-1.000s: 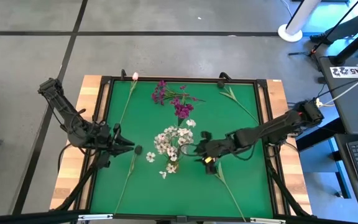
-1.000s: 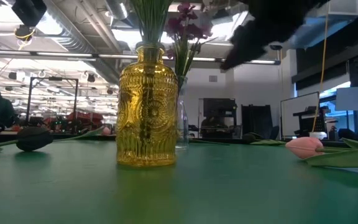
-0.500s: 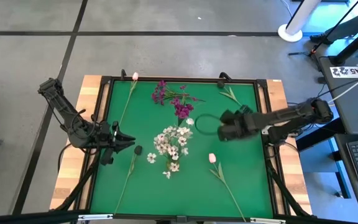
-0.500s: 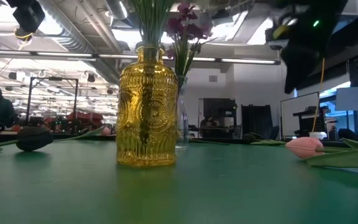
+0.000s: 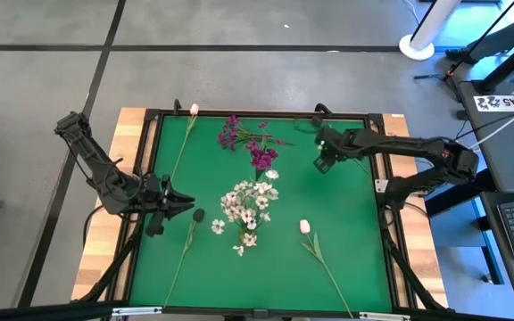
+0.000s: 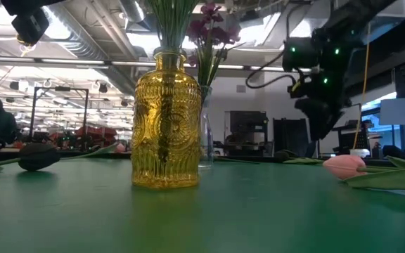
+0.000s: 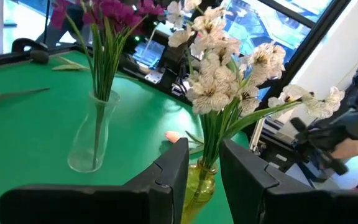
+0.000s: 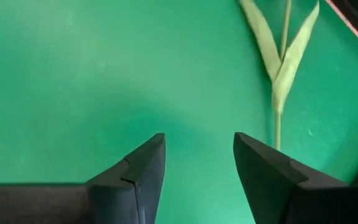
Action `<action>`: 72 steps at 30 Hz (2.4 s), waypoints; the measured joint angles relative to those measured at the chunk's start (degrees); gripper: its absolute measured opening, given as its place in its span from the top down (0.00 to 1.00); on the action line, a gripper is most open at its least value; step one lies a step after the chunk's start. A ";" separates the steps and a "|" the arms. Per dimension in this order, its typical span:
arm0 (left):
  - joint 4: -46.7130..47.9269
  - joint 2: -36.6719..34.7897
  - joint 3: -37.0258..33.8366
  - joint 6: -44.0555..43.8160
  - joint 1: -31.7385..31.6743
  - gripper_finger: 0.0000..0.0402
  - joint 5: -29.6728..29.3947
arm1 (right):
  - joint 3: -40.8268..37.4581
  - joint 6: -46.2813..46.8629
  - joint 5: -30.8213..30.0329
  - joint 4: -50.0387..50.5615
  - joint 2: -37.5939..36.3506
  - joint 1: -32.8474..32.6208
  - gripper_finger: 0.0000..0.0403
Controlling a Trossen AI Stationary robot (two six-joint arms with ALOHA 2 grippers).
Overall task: Sort flowers into vase by color
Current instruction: Put the top black tulip into the transparent vase
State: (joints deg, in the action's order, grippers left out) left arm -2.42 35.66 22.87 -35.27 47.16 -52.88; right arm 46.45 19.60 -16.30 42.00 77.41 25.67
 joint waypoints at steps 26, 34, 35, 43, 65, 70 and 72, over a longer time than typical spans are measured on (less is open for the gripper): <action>0.48 0.00 0.00 -3.38 0.00 0.78 -0.44 | -14.44 -7.72 9.45 -22.66 -0.45 23.52 0.53; 0.48 0.00 0.00 -3.27 0.00 0.78 -0.44 | -14.44 -5.52 8.43 -23.18 -0.45 23.50 0.53; 0.48 0.00 0.00 -3.27 0.02 0.78 -0.46 | -14.44 -4.85 8.03 -23.41 -0.45 23.50 0.53; 0.47 0.00 0.00 -3.74 0.01 0.78 -0.63 | -14.42 -0.49 4.60 -22.69 -0.11 23.42 0.53; 0.44 0.02 0.00 -4.76 0.00 0.78 -0.68 | -14.11 -0.19 18.78 -17.60 2.11 21.29 0.78; 0.42 0.01 0.00 -4.78 0.01 0.78 -0.68 | -14.20 -2.10 22.68 -16.71 2.05 21.29 0.97; 0.42 0.01 0.00 -4.80 0.02 0.78 -0.68 | -14.26 -2.23 23.64 -16.95 1.95 21.29 0.98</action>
State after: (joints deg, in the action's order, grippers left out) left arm -2.00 35.67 22.87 -40.07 47.18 -53.56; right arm 32.18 17.36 7.34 25.06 79.37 46.96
